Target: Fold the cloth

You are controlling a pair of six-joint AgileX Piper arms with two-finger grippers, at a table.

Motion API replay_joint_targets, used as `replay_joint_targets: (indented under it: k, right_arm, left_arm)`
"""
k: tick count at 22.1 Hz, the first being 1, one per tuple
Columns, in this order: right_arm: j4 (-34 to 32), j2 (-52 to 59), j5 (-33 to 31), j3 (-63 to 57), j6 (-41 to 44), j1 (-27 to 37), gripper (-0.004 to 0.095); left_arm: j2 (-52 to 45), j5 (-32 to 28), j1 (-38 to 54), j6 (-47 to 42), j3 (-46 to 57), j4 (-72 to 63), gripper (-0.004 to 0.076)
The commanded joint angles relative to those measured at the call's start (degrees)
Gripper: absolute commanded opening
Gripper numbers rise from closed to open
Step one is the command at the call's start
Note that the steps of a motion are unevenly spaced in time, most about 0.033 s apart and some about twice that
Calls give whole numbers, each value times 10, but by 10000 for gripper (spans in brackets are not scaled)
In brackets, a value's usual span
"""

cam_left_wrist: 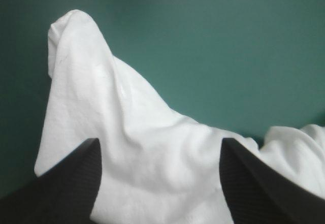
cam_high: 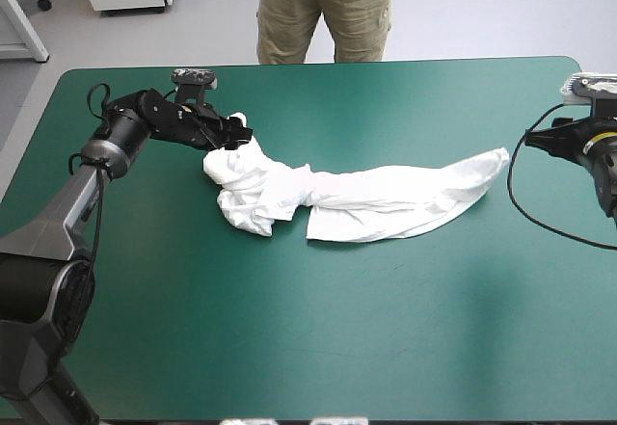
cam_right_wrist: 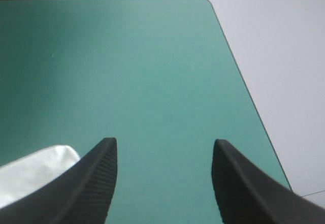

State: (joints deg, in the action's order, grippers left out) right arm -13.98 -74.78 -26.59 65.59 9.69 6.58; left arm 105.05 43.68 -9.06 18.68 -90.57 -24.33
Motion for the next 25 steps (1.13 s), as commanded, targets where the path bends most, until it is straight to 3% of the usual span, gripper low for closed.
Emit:
replay_joint_targets:
  k: [1,6,9,15,25]
  right_arm:
    - [17,31,7,21,-28,7,509]
    - [140,54,-38,21,-113,7,486]
    - [206,112,-95,21,-156,7,486]
    - [333,198,-183,21,-240,7,486]
    - [345,188,-188,18,-254,7,486]
  left_arm:
    - [-54,25,-3,6,-19,7,483]
    - [-62,153,-3,12,-15,12,469]
    - [-109,154,-3,9,39,11,436]
    - [-185,121,-6,4,175,-4,437]
    - [-98,5,-51,15,213,17,436]
